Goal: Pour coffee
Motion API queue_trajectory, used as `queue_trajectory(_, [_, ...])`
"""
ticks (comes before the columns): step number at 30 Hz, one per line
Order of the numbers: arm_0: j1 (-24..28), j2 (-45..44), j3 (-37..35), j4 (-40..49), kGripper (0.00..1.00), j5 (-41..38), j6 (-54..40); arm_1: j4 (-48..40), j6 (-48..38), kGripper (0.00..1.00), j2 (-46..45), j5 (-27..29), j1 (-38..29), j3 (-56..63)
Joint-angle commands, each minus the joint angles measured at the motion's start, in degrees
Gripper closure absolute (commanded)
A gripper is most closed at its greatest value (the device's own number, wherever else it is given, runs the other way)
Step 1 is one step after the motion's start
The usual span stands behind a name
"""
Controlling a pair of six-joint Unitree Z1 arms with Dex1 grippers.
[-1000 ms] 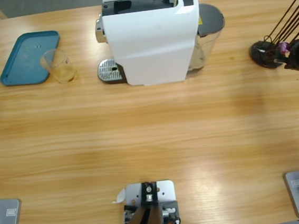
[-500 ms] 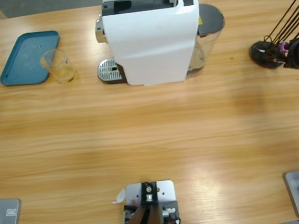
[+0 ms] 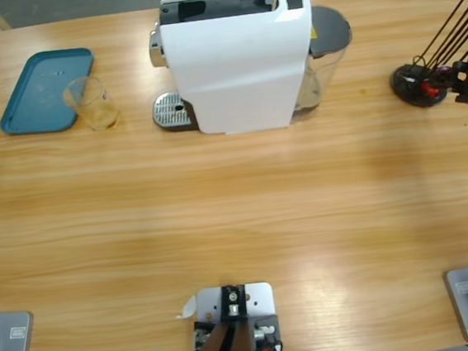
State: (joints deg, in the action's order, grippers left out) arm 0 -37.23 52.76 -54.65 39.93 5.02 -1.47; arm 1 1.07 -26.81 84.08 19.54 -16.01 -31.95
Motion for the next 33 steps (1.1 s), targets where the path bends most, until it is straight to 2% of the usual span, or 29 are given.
queue_trajectory(1, [-0.30, -2.35, 2.44, -0.43, 0.092, -0.45, 0.75, -0.36, 0.67, 0.491, 1.52, -0.68, 0.98, 1.03])
queue_trajectory(22, [-0.31, -1.70, 2.53, -0.55, 0.096, -0.54, 0.77, -2.33, 1.48, 0.502, 5.27, -1.08, 1.51, 0.14])
queue_trajectory(24, [-0.31, -1.70, 2.53, -0.55, 0.096, -0.54, 0.77, -2.39, 1.57, 0.710, 5.12, -0.96, 1.60, 0.15])
queue_trajectory(25, [-0.37, -1.77, 2.53, -0.55, 0.096, -0.54, 0.77, -2.39, 1.57, 0.773, 4.98, -0.89, 1.62, 0.22])
queue_trajectory(28, [-0.38, -1.70, 2.53, -0.55, 0.096, -0.54, 0.77, -2.56, 1.58, 0.796, 4.39, -0.82, 1.67, 0.51])
queue_trajectory(29, [-0.38, -1.71, 2.53, -0.55, 0.096, -0.54, 0.77, -2.61, 1.60, 0.939, 4.28, -0.82, 1.67, 0.58])
queue_trajectory(30, [-0.38, -1.71, 2.53, -0.55, 0.096, -0.54, 0.77, -2.74, 1.71, 1.000, 4.23, -0.83, 1.69, 0.63])
queue_trajectory(33, [-0.38, -1.78, 2.62, -0.64, 0.096, -0.54, 0.77, -3.19, 2.20, 1.000, 4.25, -1.55, 1.65, 0.80])
